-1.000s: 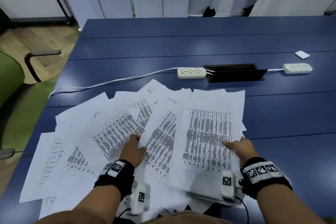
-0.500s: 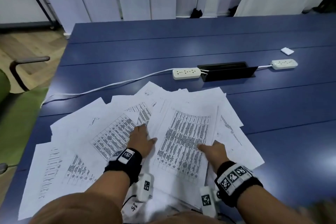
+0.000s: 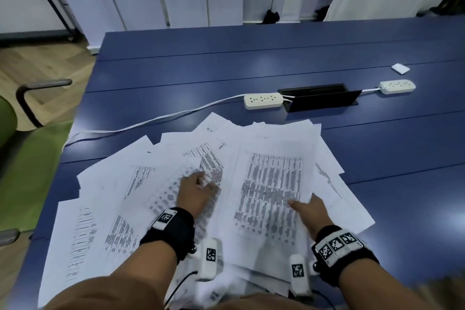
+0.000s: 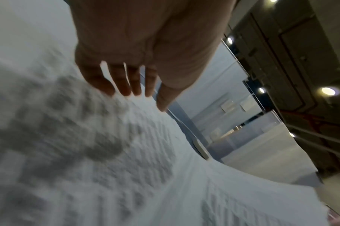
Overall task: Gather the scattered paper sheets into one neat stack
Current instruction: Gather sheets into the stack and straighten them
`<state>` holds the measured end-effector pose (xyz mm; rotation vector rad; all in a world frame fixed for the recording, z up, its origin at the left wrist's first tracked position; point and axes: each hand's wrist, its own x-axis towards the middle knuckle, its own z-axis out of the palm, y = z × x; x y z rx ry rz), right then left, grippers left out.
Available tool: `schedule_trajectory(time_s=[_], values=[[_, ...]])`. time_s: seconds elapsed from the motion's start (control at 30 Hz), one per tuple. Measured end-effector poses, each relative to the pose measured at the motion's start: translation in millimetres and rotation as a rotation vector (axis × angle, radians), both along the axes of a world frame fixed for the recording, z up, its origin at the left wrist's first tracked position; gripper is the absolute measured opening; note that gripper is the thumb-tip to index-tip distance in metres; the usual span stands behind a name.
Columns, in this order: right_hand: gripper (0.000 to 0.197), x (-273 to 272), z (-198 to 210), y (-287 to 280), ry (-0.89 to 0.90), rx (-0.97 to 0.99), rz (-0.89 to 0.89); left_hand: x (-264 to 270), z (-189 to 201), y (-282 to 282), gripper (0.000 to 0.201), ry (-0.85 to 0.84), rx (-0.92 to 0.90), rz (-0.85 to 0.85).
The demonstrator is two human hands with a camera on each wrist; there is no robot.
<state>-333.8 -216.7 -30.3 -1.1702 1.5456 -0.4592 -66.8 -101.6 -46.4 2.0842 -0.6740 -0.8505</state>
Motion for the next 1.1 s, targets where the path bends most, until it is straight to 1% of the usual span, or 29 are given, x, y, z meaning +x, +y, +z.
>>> schedule_trajectory(time_s=[0.03, 0.1, 0.17, 0.2, 0.27, 0.3, 0.37, 0.43, 0.5, 0.57, 0.6, 0.7, 0.77, 0.83, 0.9, 0.97, 1.03, 1.07, 1.1], values=[[0.032, -3, 1, -5, 0.05, -0.057, 0.038, 10, 2, 12, 0.048, -0.071, 0.026, 0.099], [0.036, -6, 3, -13, 0.091, -0.111, 0.066, 32, 5, 46, 0.053, -0.222, 0.177, 0.26], [0.031, -4, 10, -19, 0.075, -0.092, 0.065, 54, 8, 84, 0.061, -0.259, 0.333, 0.395], [0.027, -1, 14, -22, 0.067, -0.086, 0.076, 63, 5, 100, 0.066, -0.253, 0.413, 0.431], [0.031, 9, 18, -26, 0.055, -0.077, 0.114, 71, 0, 125, 0.074, -0.201, 0.533, 0.442], [0.035, 15, 19, -27, 0.058, -0.073, 0.139, 69, -4, 131, 0.074, -0.18, 0.527, 0.432], [0.035, 32, 22, -25, 0.085, -0.074, 0.207, 60, -6, 132, 0.071, -0.133, 0.398, 0.409], [0.031, 47, 24, -22, 0.087, -0.06, 0.276, 54, -3, 126, 0.071, -0.105, 0.247, 0.369], [0.023, 58, 29, -20, 0.071, -0.049, 0.336, 56, 4, 119, 0.07, -0.113, 0.132, 0.36], [0.019, 65, 36, -22, 0.045, -0.013, 0.385, 66, 10, 113, 0.061, -0.154, 0.052, 0.364], [0.021, 68, 38, -23, 0.04, 0.016, 0.426, 73, 12, 112, 0.055, -0.16, 0.021, 0.343], [0.031, 73, 38, -20, 0.101, 0.118, 0.57, 93, 10, 99, 0.042, -0.104, -0.006, 0.186], [0.031, 76, 34, -11, 0.127, 0.148, 0.607, 98, 7, 86, 0.038, -0.035, 0.008, 0.075], [0.034, 79, 31, -1, 0.132, 0.134, 0.613, 94, 2, 75, 0.038, 0.028, 0.026, 0.028], [0.038, 81, 30, 4, 0.101, 0.145, 0.617, 89, -6, 69, 0.046, 0.081, 0.038, 0.036], [0.042, 81, 31, 4, 0.051, 0.213, 0.63, 80, -10, 70, 0.052, 0.156, 0.018, 0.062], [0.052, 80, 30, 3, 0.049, 0.287, 0.66, 69, -8, 70, 0.049, 0.333, -0.073, 0.124], [0.055, 78, 28, 1, 0.051, 0.303, 0.679, 63, -5, 68, 0.048, 0.433, -0.113, 0.152], [0.055, 77, 28, 1, 0.058, 0.326, 0.685, 59, -2, 66, 0.051, 0.499, -0.133, 0.167]])
